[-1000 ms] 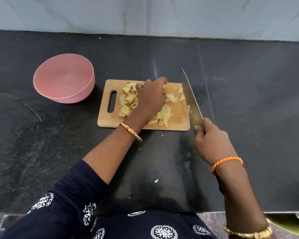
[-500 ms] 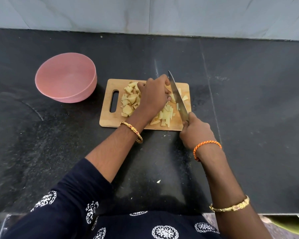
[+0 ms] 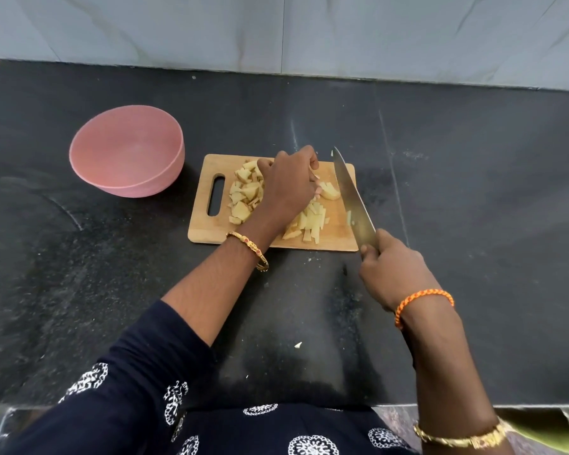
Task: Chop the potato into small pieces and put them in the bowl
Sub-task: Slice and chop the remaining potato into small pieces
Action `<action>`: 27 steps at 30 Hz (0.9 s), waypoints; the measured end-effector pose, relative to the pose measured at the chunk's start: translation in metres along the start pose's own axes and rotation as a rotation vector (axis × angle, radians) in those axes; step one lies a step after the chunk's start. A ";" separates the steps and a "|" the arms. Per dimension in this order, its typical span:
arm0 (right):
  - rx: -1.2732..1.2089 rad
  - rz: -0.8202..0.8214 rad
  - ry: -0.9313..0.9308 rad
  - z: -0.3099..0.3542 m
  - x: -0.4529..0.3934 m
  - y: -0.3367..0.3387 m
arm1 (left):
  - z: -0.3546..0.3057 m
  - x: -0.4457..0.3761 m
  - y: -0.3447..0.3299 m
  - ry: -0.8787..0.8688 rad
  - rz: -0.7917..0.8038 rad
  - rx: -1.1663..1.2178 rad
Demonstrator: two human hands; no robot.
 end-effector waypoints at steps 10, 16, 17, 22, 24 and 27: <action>0.001 0.005 0.035 0.020 -0.025 -0.010 | -0.001 0.002 0.003 -0.008 -0.016 -0.025; 0.038 -0.018 -0.010 0.020 -0.029 -0.019 | 0.000 0.003 0.000 -0.013 -0.011 -0.022; 0.050 -0.011 -0.014 0.020 -0.030 -0.020 | 0.000 0.003 0.000 -0.012 -0.016 -0.024; 0.073 0.052 -0.042 0.014 -0.023 -0.022 | 0.000 0.003 0.001 0.000 -0.013 -0.027; 0.081 0.084 -0.039 0.006 -0.014 -0.020 | 0.000 0.002 0.001 0.008 -0.010 -0.018; 0.069 0.095 -0.017 -0.005 0.002 -0.015 | 0.000 0.002 0.001 0.011 0.008 -0.007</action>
Point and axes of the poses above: each hand's wrist, its own x-axis away from the middle knuckle, its own y-axis out of the back of the hand, z = x × y, the point moved 4 cm from there along -x, towards the middle knuckle, and after that the axes turned 9 degrees about z, right-handed, at the moved point
